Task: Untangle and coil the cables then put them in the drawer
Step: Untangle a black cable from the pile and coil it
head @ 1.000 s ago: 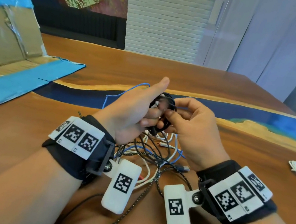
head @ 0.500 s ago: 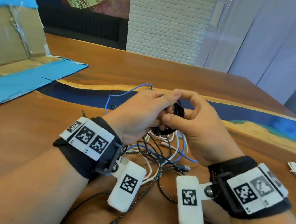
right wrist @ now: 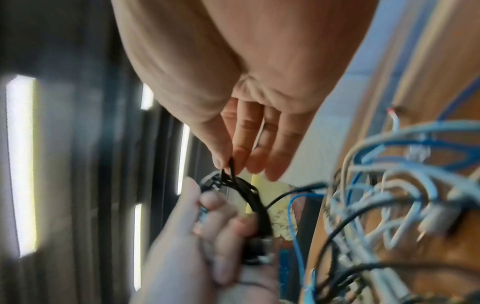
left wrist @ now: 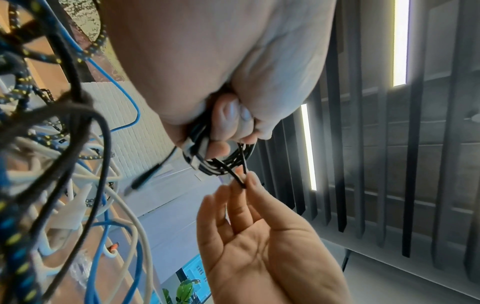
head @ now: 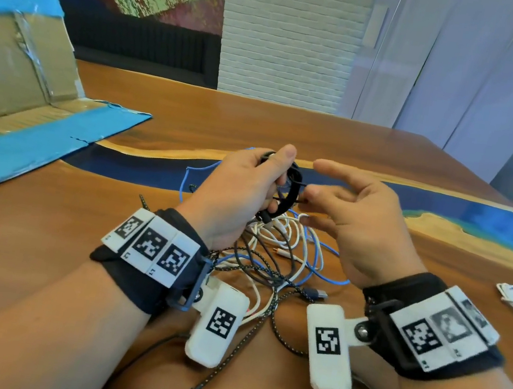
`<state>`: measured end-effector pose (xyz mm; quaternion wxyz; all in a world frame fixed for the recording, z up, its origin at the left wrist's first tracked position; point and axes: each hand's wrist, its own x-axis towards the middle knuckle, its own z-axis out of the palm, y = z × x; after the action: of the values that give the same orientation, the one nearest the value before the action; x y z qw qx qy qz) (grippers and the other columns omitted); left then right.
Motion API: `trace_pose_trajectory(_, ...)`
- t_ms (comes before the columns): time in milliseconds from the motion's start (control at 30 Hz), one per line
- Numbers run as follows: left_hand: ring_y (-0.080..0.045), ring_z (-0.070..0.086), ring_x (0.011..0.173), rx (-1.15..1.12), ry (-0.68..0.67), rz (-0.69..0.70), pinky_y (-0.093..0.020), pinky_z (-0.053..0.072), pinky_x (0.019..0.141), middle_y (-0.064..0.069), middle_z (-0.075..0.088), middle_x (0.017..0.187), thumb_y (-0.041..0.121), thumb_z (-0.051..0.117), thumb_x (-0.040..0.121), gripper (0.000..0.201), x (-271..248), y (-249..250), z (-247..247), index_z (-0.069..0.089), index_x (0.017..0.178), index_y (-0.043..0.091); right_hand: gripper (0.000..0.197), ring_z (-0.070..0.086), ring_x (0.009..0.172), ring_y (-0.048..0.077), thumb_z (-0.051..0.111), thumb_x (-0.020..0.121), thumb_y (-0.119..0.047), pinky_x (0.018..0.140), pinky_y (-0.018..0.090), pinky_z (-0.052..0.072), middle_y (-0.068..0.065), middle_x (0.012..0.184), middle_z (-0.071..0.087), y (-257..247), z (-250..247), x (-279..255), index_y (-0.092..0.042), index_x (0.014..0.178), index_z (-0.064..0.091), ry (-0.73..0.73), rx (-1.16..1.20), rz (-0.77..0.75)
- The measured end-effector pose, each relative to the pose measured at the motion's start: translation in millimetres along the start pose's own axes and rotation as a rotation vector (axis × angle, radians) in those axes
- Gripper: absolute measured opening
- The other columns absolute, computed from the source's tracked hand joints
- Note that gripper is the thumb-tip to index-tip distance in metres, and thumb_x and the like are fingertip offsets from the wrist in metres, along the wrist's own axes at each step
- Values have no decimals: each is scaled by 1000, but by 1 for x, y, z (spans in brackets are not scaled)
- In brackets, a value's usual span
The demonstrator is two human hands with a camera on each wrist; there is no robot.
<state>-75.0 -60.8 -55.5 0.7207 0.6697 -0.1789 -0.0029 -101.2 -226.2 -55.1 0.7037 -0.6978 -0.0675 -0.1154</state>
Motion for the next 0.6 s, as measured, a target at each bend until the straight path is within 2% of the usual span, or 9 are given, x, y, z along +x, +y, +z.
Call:
trace_pose_trajectory(67, -11, 31, 44, 47, 9, 16, -30, 38, 59, 8, 30, 49, 38, 49, 107, 40, 2, -2, -2, 51, 77, 12, 20, 64, 66, 20, 60, 96, 2, 69, 36, 59, 4, 67, 66, -3, -1, 2, -12, 110, 64, -38, 197, 82)
trace_pose_trajectory(167, -9, 35, 44, 129, 37, 30, -32, 39, 61, 11, 34, 49, 40, 53, 105, 40, 3, -8, -1, 52, 78, 11, 15, 48, 51, 17, 48, 100, 1, 71, 38, 54, 1, 55, 39, -7, 0, 1, -13, 99, 54, -90, 394, 209)
trace_pose_trajectory(233, -9, 35, 44, 116, 68, 14, -34, 40, 62, 10, 33, 50, 41, 53, 105, 39, 4, -6, -4, 53, 79, 11, 14, 33, 40, 12, 47, 102, -2, 53, 30, 49, -2, 54, 29, -9, -5, 0, -14, 101, 53, -115, 359, 210)
trace_pose_trajectory(267, -10, 34, 44, 86, 78, -7, -34, 40, 62, 9, 32, 49, 41, 52, 106, 39, 5, -4, -6, 53, 79, 12, 12, 27, 37, 9, 48, 102, -4, 44, 26, 39, -3, 53, 29, -10, -8, 1, -14, 103, 55, -122, 303, 190)
trace_pose_trajectory(300, -11, 32, 44, 40, 83, -33, -33, 39, 62, 9, 30, 49, 40, 51, 106, 39, 5, -1, -9, 52, 78, 13, 12, 24, 37, 8, 50, 103, -5, 41, 23, 28, -2, 54, 31, -9, -13, 3, -13, 103, 58, -120, 222, 157)
trace_pose_trajectory(367, -12, 25, 45, -102, 64, -94, -29, 38, 57, 8, 26, 49, 40, 48, 107, 39, 4, 5, -11, 52, 78, 15, 14, 28, 39, 8, 55, 102, -7, 40, 22, 22, 1, 56, 43, -5, -18, 6, -12, 98, 67, -93, -1, 66)
trace_pose_trajectory(433, -11, 21, 44, -270, 18, -154, -24, 36, 51, 8, 22, 49, 42, 48, 107, 41, 2, 10, -10, 52, 77, 15, 16, 40, 43, 9, 61, 100, -8, 41, 23, 31, 3, 62, 59, -2, -19, 6, -16, 92, 74, -67, -214, -40)
trace_pose_trajectory(533, -9, 20, 41, -449, -37, -189, -20, 34, 47, 8, 17, 51, 44, 48, 105, 42, -2, 12, -4, 52, 75, 15, 15, 66, 63, 11, 66, 96, -6, 58, 21, 49, 2, 78, 76, 0, -17, 6, -16, 90, 76, -68, -326, -148)
trace_pose_trajectory(600, -8, 17, 41, -516, -70, -182, -20, 34, 47, 8, 15, 52, 44, 46, 106, 43, -4, 13, 1, 51, 75, 15, 15, 69, 74, 4, 67, 95, -6, 68, 17, 51, -2, 80, 77, 2, -11, 6, -16, 88, 75, -75, -338, -189)
